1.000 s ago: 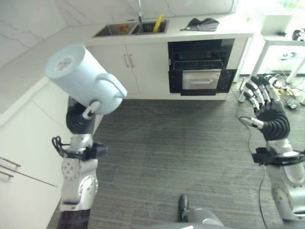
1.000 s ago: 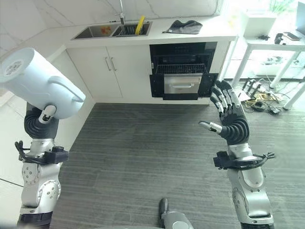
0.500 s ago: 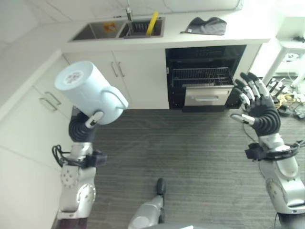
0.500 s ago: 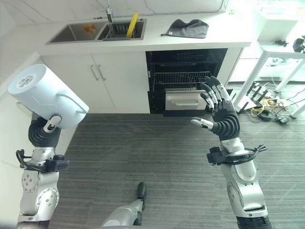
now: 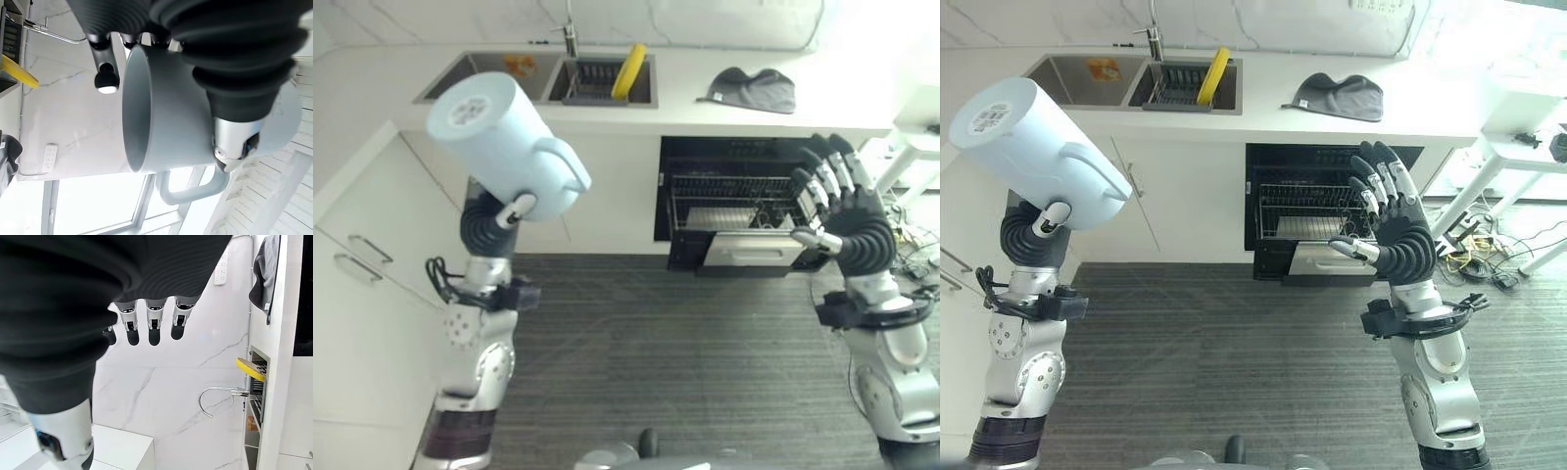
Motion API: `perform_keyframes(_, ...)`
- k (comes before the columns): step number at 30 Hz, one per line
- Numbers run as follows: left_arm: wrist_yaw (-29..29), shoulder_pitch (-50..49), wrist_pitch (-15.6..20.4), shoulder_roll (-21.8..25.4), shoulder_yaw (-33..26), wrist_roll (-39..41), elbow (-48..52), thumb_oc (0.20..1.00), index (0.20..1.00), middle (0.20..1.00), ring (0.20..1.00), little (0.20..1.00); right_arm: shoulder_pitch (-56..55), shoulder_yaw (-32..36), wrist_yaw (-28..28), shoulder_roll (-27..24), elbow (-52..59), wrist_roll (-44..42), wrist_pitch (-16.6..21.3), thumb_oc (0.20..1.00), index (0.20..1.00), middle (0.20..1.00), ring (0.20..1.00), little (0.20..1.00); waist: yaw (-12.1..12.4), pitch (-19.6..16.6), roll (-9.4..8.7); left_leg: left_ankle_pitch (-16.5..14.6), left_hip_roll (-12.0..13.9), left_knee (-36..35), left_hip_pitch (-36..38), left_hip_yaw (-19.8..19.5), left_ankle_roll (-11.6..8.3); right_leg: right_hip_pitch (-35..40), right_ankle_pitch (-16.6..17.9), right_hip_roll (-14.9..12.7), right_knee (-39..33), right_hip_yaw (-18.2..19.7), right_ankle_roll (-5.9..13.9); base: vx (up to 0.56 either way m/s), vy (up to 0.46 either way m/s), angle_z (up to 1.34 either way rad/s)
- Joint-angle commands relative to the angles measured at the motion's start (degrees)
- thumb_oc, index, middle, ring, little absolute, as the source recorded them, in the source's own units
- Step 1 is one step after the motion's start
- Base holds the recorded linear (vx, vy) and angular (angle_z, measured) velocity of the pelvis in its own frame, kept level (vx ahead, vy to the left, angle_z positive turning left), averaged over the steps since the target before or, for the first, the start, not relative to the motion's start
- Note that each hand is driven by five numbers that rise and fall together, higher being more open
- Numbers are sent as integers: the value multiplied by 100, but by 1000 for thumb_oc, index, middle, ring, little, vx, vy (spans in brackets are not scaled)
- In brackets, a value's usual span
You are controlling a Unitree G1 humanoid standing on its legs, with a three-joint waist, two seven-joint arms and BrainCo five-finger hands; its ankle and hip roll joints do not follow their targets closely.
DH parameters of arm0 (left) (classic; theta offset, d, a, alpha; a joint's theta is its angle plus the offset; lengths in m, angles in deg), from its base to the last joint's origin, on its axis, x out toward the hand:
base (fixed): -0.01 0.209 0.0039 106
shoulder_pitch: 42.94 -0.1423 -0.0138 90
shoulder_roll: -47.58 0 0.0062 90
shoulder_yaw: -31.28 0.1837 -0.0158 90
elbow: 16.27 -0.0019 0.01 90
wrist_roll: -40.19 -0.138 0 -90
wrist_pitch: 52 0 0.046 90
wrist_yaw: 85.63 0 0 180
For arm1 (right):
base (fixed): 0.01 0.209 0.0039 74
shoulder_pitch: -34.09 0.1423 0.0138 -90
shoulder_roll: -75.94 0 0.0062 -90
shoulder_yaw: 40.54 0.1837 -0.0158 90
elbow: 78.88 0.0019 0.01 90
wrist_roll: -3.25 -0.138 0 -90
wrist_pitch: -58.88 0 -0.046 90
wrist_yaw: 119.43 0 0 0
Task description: Place the dishes in the dishwasher.
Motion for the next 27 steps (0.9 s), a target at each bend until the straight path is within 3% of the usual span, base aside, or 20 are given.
perform_keyframes(1,-133,-46,186,183,-189,-121,395,200,200,200,200,200,120,86,260,-14,-81,-216,275,1000,1000,1000,1000,1000,-62,-260,-39,-230,563,43,-394,-392,-840,649,1096,153,-2327,-104,-318,237,-194,-18)
perform_keyframes(2,-142,-49,191,181,-170,-149,423,200,200,200,200,200,115,99,296,-29,-73,-254,284,1000,1000,1000,1000,1000,-102,-227,-46,-293,588,47,-342,-411,-851,642,1248,90,-2632,-21,-269,227,-299,6)
perform_keyframes(4,-211,-55,195,175,-61,-295,504,200,200,200,200,200,168,62,316,13,-17,-306,204,1000,1000,1000,1000,1000,-237,-151,-113,-459,671,56,-208,-449,-912,422,2058,-178,-3398,368,-62,251,-387,12)
perform_keyframes(6,-228,17,154,229,33,-340,499,200,200,200,200,200,241,-32,163,9,-8,-258,133,1000,1000,1000,1000,1000,-335,-76,-134,-621,797,65,-41,-541,-935,225,2290,-248,-3580,697,47,299,-437,37)
perform_keyframes(9,-124,22,99,294,73,-301,541,200,200,200,200,200,155,-18,60,-40,45,-347,137,1000,1000,1000,1000,1000,-354,-47,-201,-758,939,299,-76,-775,-992,308,2051,-174,-3440,909,68,273,-521,63)
perform_keyframes(13,-171,-173,40,280,96,-58,719,200,200,200,200,200,296,-100,-4,-229,60,-614,-129,1000,1000,1000,1000,1000,-284,-133,-227,-811,1294,296,203,-687,-1267,545,1913,13,-3750,455,74,272,-534,53)
perform_keyframes(14,-171,-313,61,274,58,3,774,200,200,200,200,200,268,-143,126,-248,78,-623,-192,1000,1000,1000,1000,1000,-286,-167,-210,-805,1394,385,246,-614,-1352,583,1876,140,-3741,434,-30,267,-484,6)
perform_keyframes(17,-54,-506,4,228,39,211,811,200,200,200,200,200,105,-163,148,-326,78,-660,-223,1000,1000,1000,1000,1000,-297,-191,-235,-335,1523,1107,-104,-487,-1403,793,1733,430,-3760,314,-324,219,-434,12)
perform_keyframes(20,74,-695,69,168,-16,263,785,200,200,200,200,200,-41,-105,237,-314,35,-665,-181,1000,1000,1000,1000,1000,-324,-156,-251,-197,1518,1968,-448,-341,-1397,947,1622,522,-3775,208,-468,181,-280,17)
perform_keyframes(21,164,-684,54,162,-6,324,733,200,200,200,200,200,-82,-79,192,-324,11,-576,-152,1000,1000,1000,1000,1000,-344,-117,-271,-194,1503,2277,-709,-96,-1377,1038,1572,528,-3800,101,-530,141,-183,19)
perform_keyframes(24,241,-641,90,114,73,303,623,200,200,200,200,200,33,-139,49,-336,-56,-499,-148,1000,1000,1000,1000,1000,-259,-79,-204,-558,1037,1530,-711,-49,-1254,1117,1467,565,-3804,-49,-458,199,-25,57)
perform_keyframes(25,264,-657,112,82,95,256,602,200,200,200,200,200,54,-185,20,-259,-19,-405,-185,1000,1000,1000,1000,1000,-254,-89,-64,-331,1030,543,-615,61,-1281,1178,1377,665,-3811,-66,-433,306,120,44)
perform_keyframes(26,263,-638,125,71,128,226,579,200,200,200,200,200,27,-205,7,-210,11,-341,-181,1000,1000,1000,1000,1000,-253,-85,14,18,1106,43,-613,168,-1360,1258,1294,724,-3811,-93,-432,287,134,22)
perform_keyframes(27,254,-599,148,67,167,210,535,200,200,200,200,200,15,-211,5,-191,16,-308,-172,1000,1000,1000,1000,1000,-246,-70,45,151,1145,39,-772,160,-1419,1327,1237,756,-3811,-102,-446,196,96,24)
